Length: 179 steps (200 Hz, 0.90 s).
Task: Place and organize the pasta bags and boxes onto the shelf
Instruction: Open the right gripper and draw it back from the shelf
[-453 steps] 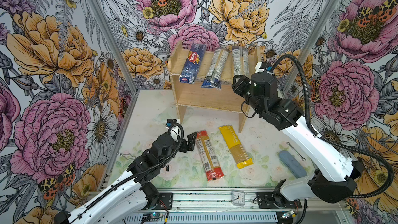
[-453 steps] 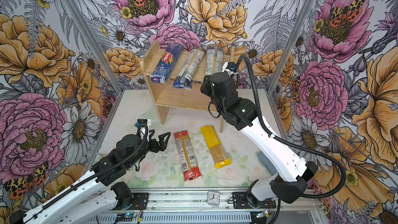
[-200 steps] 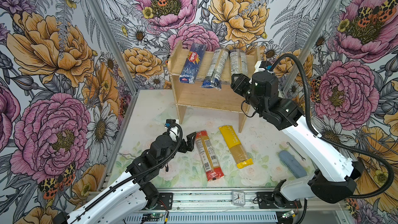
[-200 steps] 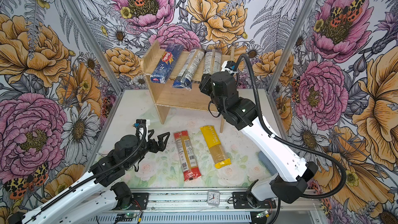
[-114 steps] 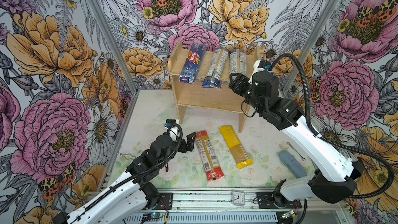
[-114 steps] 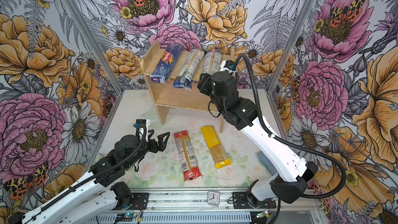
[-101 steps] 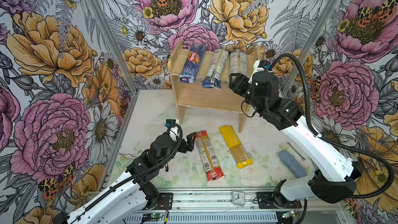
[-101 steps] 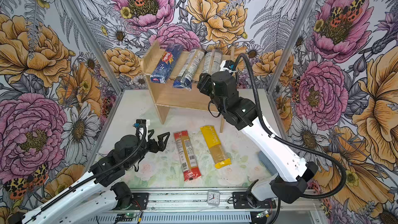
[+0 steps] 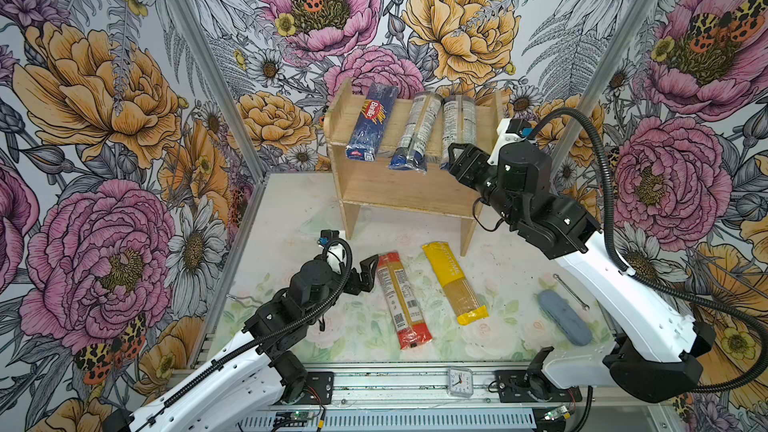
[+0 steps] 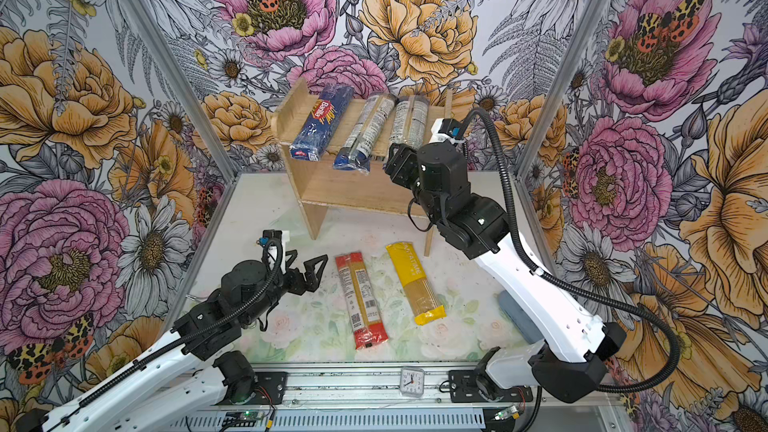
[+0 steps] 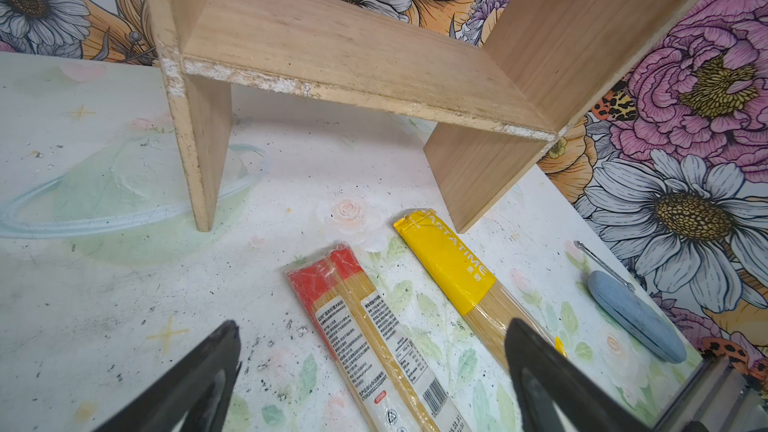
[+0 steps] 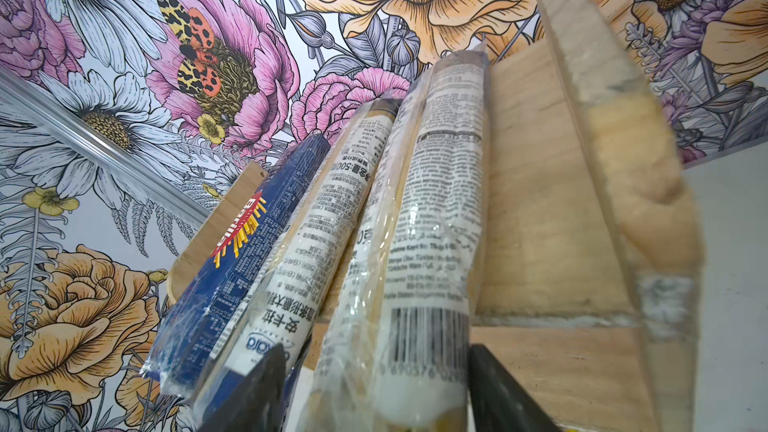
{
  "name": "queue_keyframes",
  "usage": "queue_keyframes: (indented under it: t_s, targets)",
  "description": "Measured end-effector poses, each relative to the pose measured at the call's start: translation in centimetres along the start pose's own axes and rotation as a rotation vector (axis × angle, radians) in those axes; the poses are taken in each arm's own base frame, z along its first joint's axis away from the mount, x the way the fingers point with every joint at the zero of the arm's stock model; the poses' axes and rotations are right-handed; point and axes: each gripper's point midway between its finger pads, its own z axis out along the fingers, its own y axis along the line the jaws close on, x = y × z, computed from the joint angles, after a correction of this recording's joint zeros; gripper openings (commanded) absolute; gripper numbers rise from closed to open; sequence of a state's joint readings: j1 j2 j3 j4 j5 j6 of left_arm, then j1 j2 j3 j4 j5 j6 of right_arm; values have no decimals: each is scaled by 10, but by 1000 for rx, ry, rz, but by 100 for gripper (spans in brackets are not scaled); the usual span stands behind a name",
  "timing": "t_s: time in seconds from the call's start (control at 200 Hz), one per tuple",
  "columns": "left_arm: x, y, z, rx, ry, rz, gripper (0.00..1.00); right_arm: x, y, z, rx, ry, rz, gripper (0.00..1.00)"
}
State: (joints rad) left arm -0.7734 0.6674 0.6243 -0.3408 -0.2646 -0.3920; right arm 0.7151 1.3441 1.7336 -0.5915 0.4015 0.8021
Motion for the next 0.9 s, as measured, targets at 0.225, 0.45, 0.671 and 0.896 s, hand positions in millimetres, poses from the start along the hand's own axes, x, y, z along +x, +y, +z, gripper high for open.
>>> queue_keyframes:
  t_s: [0.225, 0.45, 0.671, 0.896]
  targets:
    - [0, 0, 0, 0, 0, 0, 99, -5, 7, -19, -45, -8, 0, 71]
    - [0, 0, 0, 0, 0, 0, 99, 0, 0, -38, -58, 3, -14, 71]
    - [0, 0, 0, 0, 0, 0, 99, 8, -28, -72, -47, 15, -68, 71]
    - [2, 0, 2, -4, 9, 0, 99, 32, -70, -103, -5, 66, -135, 74]
